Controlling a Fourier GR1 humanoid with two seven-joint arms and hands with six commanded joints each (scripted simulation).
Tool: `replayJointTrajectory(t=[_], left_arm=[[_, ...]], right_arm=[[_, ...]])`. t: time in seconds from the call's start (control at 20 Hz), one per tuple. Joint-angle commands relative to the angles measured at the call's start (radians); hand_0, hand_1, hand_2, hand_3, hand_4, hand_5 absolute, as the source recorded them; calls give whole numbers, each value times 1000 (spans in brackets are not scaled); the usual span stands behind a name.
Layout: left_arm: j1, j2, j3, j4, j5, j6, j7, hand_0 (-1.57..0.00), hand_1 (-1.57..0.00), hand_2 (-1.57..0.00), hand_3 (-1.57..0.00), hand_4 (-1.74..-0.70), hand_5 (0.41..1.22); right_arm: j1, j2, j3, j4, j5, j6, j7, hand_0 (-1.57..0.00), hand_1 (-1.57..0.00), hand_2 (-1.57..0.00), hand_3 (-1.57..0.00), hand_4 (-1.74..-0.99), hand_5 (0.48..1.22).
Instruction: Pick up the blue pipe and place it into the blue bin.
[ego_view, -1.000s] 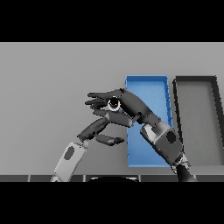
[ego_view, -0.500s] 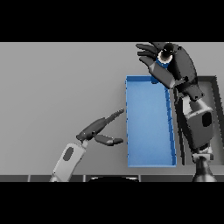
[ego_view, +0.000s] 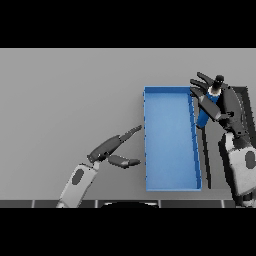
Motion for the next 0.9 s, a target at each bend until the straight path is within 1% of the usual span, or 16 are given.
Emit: replayJointTrajectory(t=[0.0,0.15,0.25,0.3,0.35,0.4,0.45,0.55,0.6,0.65,0.7,0.75,0.8,0.85], left_arm=[[4,5,3,-5,1,2,6,1,1,1,1,-877,422],[18,5,-1,3,-1,3,-6,1,1,1,1,-880,427],[24,3,-6,-9,-1,5,-8,1,1,1,1,-882,427],[22,4,-1,-14,8,4,-6,1,1,1,1,-884,425],[16,-2,-4,-11,4,7,0,1,1,1,1,-887,423],[12,1,-4,-7,-1,7,5,1,1,1,1,-888,422],[22,10,-3,-2,-4,5,-2,1,1,1,1,-887,420],[22,2,-13,-14,-4,5,-2,1,1,1,1,-885,420],[16,-1,-11,-10,-2,5,2,1,1,1,1,-883,421],[23,1,-15,-14,-4,3,4,1,1,1,1,-883,421],[12,1,-9,-14,-6,8,16,1,1,1,1,-882,421],[8,2,-6,-18,0,6,13,1,1,1,1,-881,422],[9,-1,-13,-25,-1,4,19,1,1,1,1,-878,422],[8,0,-12,-21,-2,4,20,1,1,1,1,-878,425]], right_arm=[[60,-7,12,-27,-3,-34,0,-1571,-1571,-1571,-1571,-1741,1221],[185,-39,61,-62,-15,-133,0,-1571,-1571,-1571,-1571,-1741,1221],[236,-98,115,-69,-37,-229,0,-1571,-1571,-1571,-1571,-1741,1221],[269,-149,151,-79,-52,-282,0,-1571,-1571,-1571,-1571,-1741,1221],[296,-166,189,-78,-57,-335,0,-1571,-1571,-1571,-1508,-1741,1221],[305,-174,225,-77,-57,-375,0,-1571,-1571,-1571,-1521,-1741,1221],[320,-193,255,-72,-62,-405,0,-1571,-1571,-1571,-1255,-1741,1221],[323,-278,349,-52,-98,-495,0,-1571,-1571,-1571,-1024,-1741,1221],[302,-307,397,-26,-118,-540,-2,-1571,-1571,-1571,-908,-1741,1221],[285,-327,433,-21,-125,-578,-8,-1571,-1548,-1571,-847,-1741,1221],[264,-341,458,5,-131,-590,-12,-1465,-1336,-1339,-788,-1678,1221],[251,-352,482,20,-133,-599,-17,-1172,-1069,-1071,-630,-1592,1221],[229,-378,510,42,-160,-607,-13,-937,-855,-856,-504,-1503,1221],[218,-401,540,42,-191,-616,-15,-750,-684,-685,-403,-1413,1221]])
